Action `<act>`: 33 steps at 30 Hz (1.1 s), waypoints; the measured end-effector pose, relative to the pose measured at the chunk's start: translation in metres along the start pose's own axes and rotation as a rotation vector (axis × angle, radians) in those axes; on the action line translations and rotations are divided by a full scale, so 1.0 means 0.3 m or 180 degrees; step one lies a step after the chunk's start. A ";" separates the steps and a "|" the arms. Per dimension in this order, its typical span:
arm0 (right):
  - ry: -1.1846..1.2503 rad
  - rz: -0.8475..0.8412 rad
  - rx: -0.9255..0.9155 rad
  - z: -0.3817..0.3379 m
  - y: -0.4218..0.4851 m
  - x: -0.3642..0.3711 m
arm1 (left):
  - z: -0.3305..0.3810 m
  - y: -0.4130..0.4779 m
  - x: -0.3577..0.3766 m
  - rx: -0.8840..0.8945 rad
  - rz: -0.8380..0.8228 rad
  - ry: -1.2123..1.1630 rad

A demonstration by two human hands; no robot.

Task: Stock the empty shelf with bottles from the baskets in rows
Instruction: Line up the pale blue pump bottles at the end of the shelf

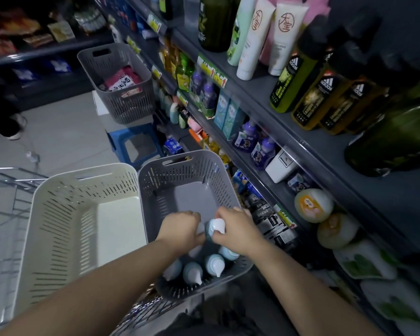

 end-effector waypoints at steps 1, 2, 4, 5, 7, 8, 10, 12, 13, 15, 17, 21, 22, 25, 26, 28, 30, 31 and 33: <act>0.0132 0.0033 -0.0006 -0.001 -0.014 -0.023 | 0.003 0.002 -0.031 0.0055 -0.0051 0.0026; 0.0240 0.0062 -0.0007 0.002 -0.030 -0.044 | 0.010 0.005 -0.062 0.0135 -0.0107 0.0071; 0.0378 0.0087 -0.0026 0.007 -0.073 -0.093 | 0.031 0.006 -0.131 0.0336 -0.0213 0.0182; 0.0412 0.0104 -0.0041 0.008 -0.094 -0.121 | 0.043 0.006 -0.173 0.0434 -0.0250 0.0242; 0.0467 0.0159 -0.0030 0.012 -0.130 -0.187 | 0.069 0.006 -0.270 0.0616 -0.0258 0.0389; 0.0531 0.0216 -0.0002 0.019 -0.151 -0.219 | 0.085 0.003 -0.319 0.0703 -0.0244 0.0477; 0.0714 0.0304 0.0081 0.043 -0.205 -0.271 | 0.128 -0.006 -0.401 0.0913 -0.0269 0.0639; 0.0817 0.0340 0.0141 0.064 -0.275 -0.307 | 0.180 -0.018 -0.459 0.1148 -0.0346 0.0746; 0.0843 0.0377 0.0146 0.068 -0.313 -0.325 | 0.206 -0.024 -0.486 0.1249 -0.0374 0.0792; 0.0836 0.0512 0.0137 0.069 -0.383 -0.365 | 0.263 -0.034 -0.542 0.1428 -0.0358 0.0888; 0.0799 0.0648 0.0125 0.072 -0.454 -0.404 | 0.332 -0.046 -0.596 0.1623 -0.0282 0.0918; 0.0825 0.0990 0.0288 0.111 -0.617 -0.452 | 0.498 -0.087 -0.670 0.1973 -0.0201 0.0931; 0.0840 0.1106 0.0341 0.124 -0.662 -0.459 | 0.541 -0.098 -0.682 0.2058 -0.0171 0.0936; 0.0902 0.1367 0.0497 0.159 -0.800 -0.478 | 0.678 -0.134 -0.707 0.2271 -0.0059 0.1004; 0.0911 0.1414 0.0560 0.172 -0.849 -0.480 | 0.726 -0.149 -0.713 0.2326 -0.0038 0.1067; 0.1052 0.1510 0.0687 0.205 -0.949 -0.474 | 0.828 -0.186 -0.724 0.2473 0.0011 0.1142; 0.1391 0.1706 0.0774 0.248 -1.059 -0.458 | 0.935 -0.230 -0.729 0.2663 0.0070 0.1121; 0.1522 0.1811 0.0823 0.270 -1.118 -0.450 | 0.987 -0.250 -0.729 0.2742 0.0081 0.1097; 0.1650 0.2010 0.0906 0.306 -1.241 -0.434 | 1.091 -0.292 -0.726 0.2893 0.0068 0.0998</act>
Point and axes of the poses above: each hand's wrist, its own y-axis towards the middle knuckle, its own x-axis out of the palm, z = x × y, the point moved 1 cm from there along y, towards the middle knuckle, and after that the axes turned 13 degrees about -z, right-handed, at the moved point
